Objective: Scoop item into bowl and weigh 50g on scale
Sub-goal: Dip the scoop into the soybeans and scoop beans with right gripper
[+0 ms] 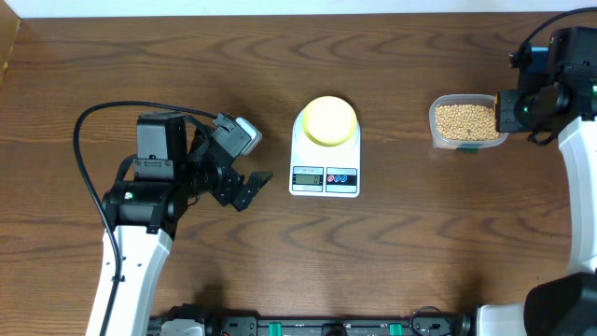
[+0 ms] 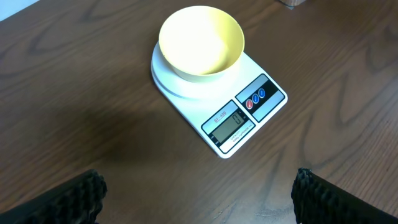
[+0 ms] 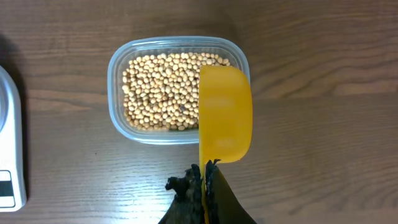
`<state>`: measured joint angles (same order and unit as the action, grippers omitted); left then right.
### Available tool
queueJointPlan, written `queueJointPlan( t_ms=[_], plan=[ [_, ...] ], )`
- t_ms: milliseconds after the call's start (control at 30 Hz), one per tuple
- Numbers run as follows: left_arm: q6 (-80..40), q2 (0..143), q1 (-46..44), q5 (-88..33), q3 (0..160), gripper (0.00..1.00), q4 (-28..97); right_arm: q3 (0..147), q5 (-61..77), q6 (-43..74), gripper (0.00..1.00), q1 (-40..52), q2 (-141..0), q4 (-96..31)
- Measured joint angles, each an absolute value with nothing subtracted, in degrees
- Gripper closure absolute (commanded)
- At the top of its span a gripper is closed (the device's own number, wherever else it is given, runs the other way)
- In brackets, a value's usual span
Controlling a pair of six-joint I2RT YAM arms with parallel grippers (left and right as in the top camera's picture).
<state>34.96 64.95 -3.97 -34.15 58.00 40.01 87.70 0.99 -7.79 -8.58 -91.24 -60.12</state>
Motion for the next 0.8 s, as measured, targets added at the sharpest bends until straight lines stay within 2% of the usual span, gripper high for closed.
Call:
queueJointPlan(
  t_ms=[333,800],
  plan=[
    [34.96,64.95,-3.97,-34.13,58.00,0.02,40.01,87.70,0.73,-7.55,0.99,-8.58,-98.78,-54.37],
    [34.96,64.95,-3.97,-34.15,58.00,0.02,40.01,87.70,1.48,-6.61,0.99,-8.58,-104.53,-53.52]
  ],
)
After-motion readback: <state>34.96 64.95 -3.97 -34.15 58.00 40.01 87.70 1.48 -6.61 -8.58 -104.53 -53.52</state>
